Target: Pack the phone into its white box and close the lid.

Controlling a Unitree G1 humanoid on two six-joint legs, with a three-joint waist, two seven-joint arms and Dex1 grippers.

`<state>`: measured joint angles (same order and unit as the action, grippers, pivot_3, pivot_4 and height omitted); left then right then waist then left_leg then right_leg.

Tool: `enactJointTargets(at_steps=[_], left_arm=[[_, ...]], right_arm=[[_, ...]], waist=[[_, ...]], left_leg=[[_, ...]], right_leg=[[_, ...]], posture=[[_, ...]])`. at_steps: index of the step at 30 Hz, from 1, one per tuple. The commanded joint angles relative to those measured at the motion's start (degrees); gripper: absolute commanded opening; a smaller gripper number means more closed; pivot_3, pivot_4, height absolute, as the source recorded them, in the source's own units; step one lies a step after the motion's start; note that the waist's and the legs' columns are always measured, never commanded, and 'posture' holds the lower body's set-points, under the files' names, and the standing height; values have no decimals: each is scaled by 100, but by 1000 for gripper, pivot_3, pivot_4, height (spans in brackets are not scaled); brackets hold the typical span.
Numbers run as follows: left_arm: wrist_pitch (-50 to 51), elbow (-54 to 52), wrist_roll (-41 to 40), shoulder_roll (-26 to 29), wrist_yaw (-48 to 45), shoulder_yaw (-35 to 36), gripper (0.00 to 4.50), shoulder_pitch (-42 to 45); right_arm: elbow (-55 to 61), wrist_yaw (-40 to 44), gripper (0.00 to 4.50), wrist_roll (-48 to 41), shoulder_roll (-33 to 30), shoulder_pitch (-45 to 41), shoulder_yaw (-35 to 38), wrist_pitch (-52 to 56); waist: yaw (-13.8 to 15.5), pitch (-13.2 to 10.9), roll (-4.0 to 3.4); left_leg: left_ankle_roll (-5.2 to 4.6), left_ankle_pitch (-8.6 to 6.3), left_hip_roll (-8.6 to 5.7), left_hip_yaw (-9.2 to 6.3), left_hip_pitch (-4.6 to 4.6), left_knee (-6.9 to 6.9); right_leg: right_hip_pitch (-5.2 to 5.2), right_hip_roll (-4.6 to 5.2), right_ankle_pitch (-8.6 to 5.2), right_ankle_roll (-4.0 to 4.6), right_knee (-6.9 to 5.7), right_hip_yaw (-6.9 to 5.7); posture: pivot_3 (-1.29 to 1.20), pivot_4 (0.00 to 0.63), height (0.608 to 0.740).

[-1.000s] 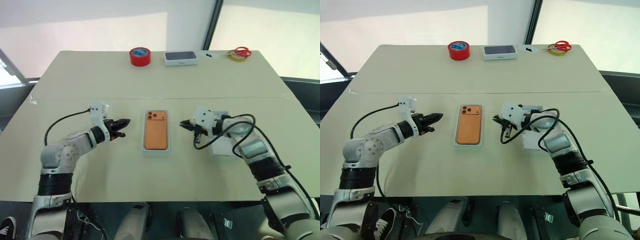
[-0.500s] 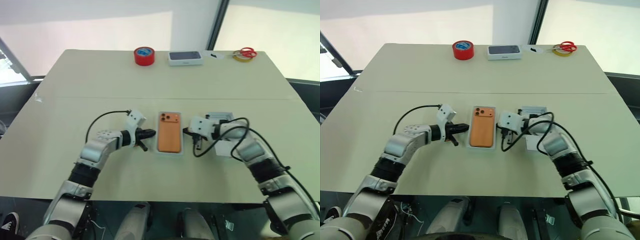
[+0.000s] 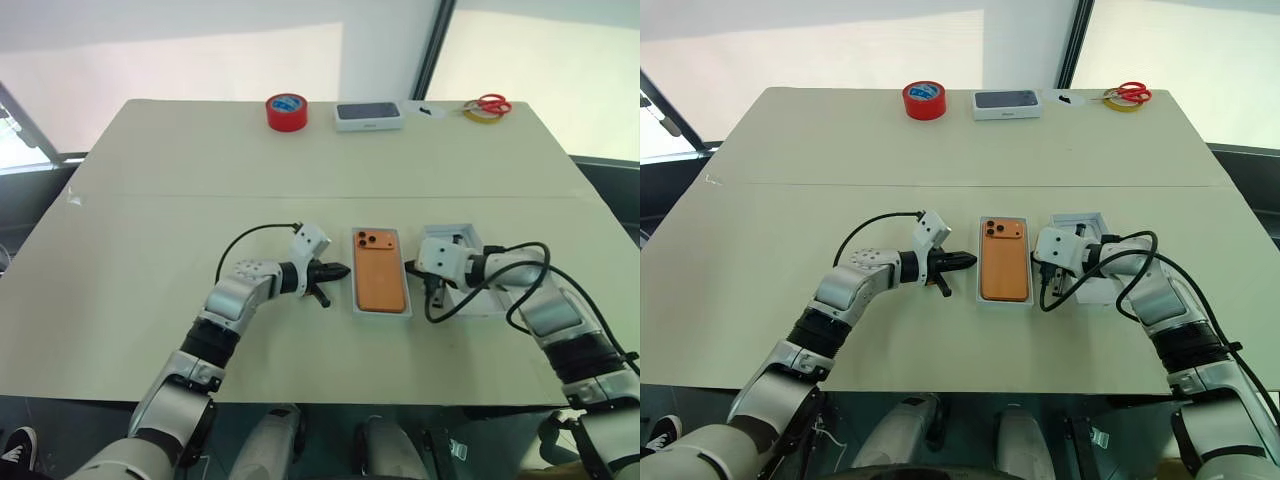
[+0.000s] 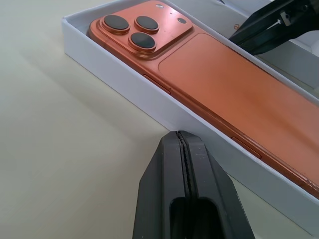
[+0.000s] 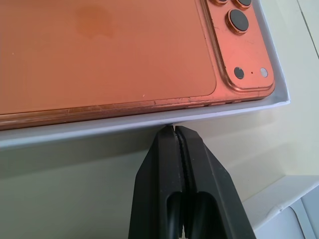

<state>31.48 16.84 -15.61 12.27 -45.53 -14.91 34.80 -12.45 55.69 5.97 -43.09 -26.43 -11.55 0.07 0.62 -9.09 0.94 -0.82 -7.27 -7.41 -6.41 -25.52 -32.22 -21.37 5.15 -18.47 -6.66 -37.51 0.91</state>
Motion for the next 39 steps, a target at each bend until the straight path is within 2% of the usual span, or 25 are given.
enactJointTargets(at_steps=[1,5,6,8,9,11,13,18,23,30,33,39], left_arm=[[-114,-333,8,76,-154,52,0,-24],[4,-484,-147,241,-139,373,0,-97],[38,-529,-188,274,-144,443,254,-116],[-65,-749,-152,429,-156,547,864,-206],[-66,-895,-177,525,-195,614,1365,-262],[-121,-1203,-238,766,-335,744,2319,-395],[-210,-1432,-328,1001,-470,902,2328,-531],[-1012,-1523,-366,1346,-743,1280,2328,-789],[-1810,-1266,-397,1840,-1444,1492,2328,-1069],[-2451,-1127,-703,2017,-2075,1722,2328,-1260],[-2654,-1156,-729,2009,-2157,1746,2328,-1317],[-2954,-1216,-759,2002,-2279,1740,2328,-1429]], right_arm=[[127,-47,48,0,-145,28,167,-94],[364,127,48,-690,48,-103,491,758],[404,102,11,-736,64,-132,530,820],[399,-21,580,-546,-58,-133,531,615],[417,-55,919,-508,-129,-117,581,572],[539,-98,1874,-432,-353,-49,696,553],[742,-56,2806,-422,-632,89,811,590],[1252,17,2806,-790,-982,458,1246,1374],[2523,-645,2806,-1801,-449,471,1885,4630],[3675,-1497,2806,-2417,-39,476,2182,7464],[3906,-1844,2806,-2462,-5,336,2104,8291],[4017,-2353,2806,-2619,177,46,1951,9195]], waist=[[3,0,0],[0,-1,-1],[-5,-1,-1],[-13,-1,-1],[-13,-1,-1],[-10,-4,-5],[3,-10,-15],[7,-10,-15],[-37,-10,-18],[15,-12,-22],[10,-12,-22],[-19,-11,-22]], left_leg=[[0,0,-1,0,0,0],[0,0,1,-1,-1,0],[0,0,1,-2,-1,-1],[0,0,1,-2,-1,-1],[0,0,1,-2,-1,0],[0,0,2,-1,-1,2],[0,0,1,-1,-4,2],[-1,-1,2,-1,-3,1],[-2,-2,8,1,-3,8],[-9,-7,6,2,-27,9],[-10,-7,3,4,-37,7],[-11,-7,4,7,-50,8]], right_leg=[[0,0,0,0,0,0],[-1,-1,0,0,0,0],[-1,-1,0,-1,-1,0],[-1,-2,1,-1,-1,0],[-1,-2,1,-1,-1,0],[-3,-1,0,-1,0,1],[-5,-1,0,-1,0,1],[-2,0,-3,6,1,1],[-7,-3,-10,20,1,6],[-23,0,-12,25,15,6],[-31,3,-12,26,18,7],[-47,5,-11,25,19,8]], posture=[[0,150,740],[0,150,740],[0,150,740],[0,150,740],[0,150,740],[0,150,740],[0,150,740],[0,150,740],[0,150,740],[0,150,740],[0,150,740],[0,150,740]])
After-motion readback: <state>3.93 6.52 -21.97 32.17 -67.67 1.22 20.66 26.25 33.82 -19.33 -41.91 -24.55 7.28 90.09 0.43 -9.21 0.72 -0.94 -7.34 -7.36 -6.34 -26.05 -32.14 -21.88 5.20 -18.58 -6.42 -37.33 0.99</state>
